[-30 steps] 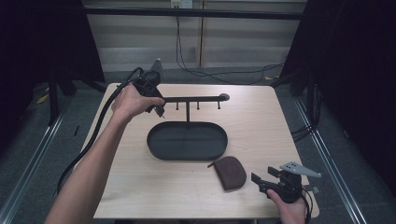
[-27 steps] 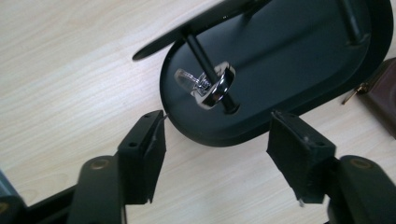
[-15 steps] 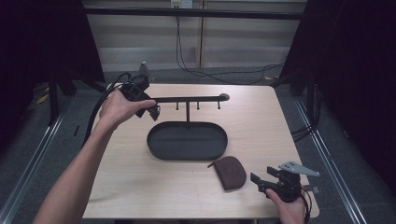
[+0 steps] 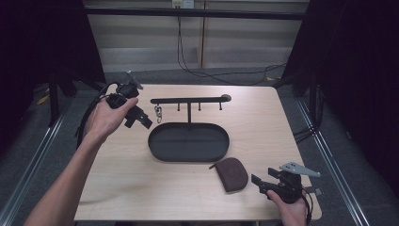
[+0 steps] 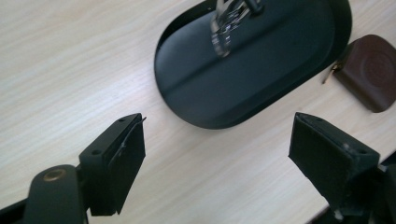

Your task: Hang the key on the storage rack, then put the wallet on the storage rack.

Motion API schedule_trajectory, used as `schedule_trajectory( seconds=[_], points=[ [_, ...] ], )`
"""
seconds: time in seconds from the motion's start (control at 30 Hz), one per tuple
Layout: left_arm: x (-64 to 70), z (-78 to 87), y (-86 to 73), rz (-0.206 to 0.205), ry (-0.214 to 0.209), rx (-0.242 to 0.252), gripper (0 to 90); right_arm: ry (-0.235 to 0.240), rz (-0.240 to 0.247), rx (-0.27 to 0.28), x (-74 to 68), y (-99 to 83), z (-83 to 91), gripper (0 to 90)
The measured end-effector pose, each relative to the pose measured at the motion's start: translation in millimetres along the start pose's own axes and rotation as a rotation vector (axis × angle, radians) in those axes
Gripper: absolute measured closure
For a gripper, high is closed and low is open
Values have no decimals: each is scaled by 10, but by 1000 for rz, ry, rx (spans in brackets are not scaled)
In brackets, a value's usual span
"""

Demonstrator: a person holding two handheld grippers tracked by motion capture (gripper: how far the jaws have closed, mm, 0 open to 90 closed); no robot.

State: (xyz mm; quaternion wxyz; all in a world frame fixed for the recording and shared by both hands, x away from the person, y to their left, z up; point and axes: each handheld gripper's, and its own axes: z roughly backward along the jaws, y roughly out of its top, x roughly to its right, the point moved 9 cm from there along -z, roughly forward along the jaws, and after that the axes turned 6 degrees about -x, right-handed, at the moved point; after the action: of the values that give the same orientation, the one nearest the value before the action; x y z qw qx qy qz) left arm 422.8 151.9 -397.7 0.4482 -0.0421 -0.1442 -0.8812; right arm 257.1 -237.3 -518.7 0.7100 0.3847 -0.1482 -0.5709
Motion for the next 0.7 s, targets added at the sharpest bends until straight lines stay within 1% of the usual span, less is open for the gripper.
schedule_trajectory(
  seconds=[0.03,0.1,0.13,0.17,0.2,0.23,0.27,0.3,0.33,0.4,0.43,0.47,0.5,0.63,0.67,0.7],
  points=[
    [0,0,0,0,0,0,184,0,0,0,0,0,0,233],
    [-6,-1,-44,-4,-6,22,185,-1,-1,-1,1,-1,1,232],
    [-17,-5,-70,-3,2,29,186,-3,1,-1,1,-2,1,232],
    [-29,-22,-85,-10,7,46,186,-3,1,-1,1,-2,1,232],
    [-32,-46,-108,-13,0,51,186,-4,4,-2,1,-3,-2,232],
    [-38,-77,-141,-15,-8,41,186,-4,4,-2,1,-3,-2,232],
    [-33,-110,-168,-28,-21,71,189,-3,3,-5,-5,-3,-6,230],
    [-33,-110,-168,-28,-21,71,190,-3,3,-5,-5,-3,-6,230],
    [-26,-126,-186,-36,-20,81,190,-2,5,-9,-9,-6,-11,229],
    [-5,-155,-233,-61,-31,82,191,-2,5,-9,-9,-5,-14,228],
    [10,-162,-259,-58,-39,87,206,-1,6,-13,-8,-5,-17,228],
    [14,-173,-286,-58,-30,87,240,20,7,-15,-28,-2,-16,242],
    [24,-182,-316,-62,-21,84,240,20,7,-15,-28,-2,-16,242],
    [82,-211,-413,-79,-37,125,235,37,3,-26,-45,-2,-22,254],
    [80,-243,-482,-88,-34,127,223,42,3,-40,-57,-8,-24,254],
    [80,-243,-482,-88,-34,127,226,42,3,-40,-57,-8,-24,254]
  ],
)
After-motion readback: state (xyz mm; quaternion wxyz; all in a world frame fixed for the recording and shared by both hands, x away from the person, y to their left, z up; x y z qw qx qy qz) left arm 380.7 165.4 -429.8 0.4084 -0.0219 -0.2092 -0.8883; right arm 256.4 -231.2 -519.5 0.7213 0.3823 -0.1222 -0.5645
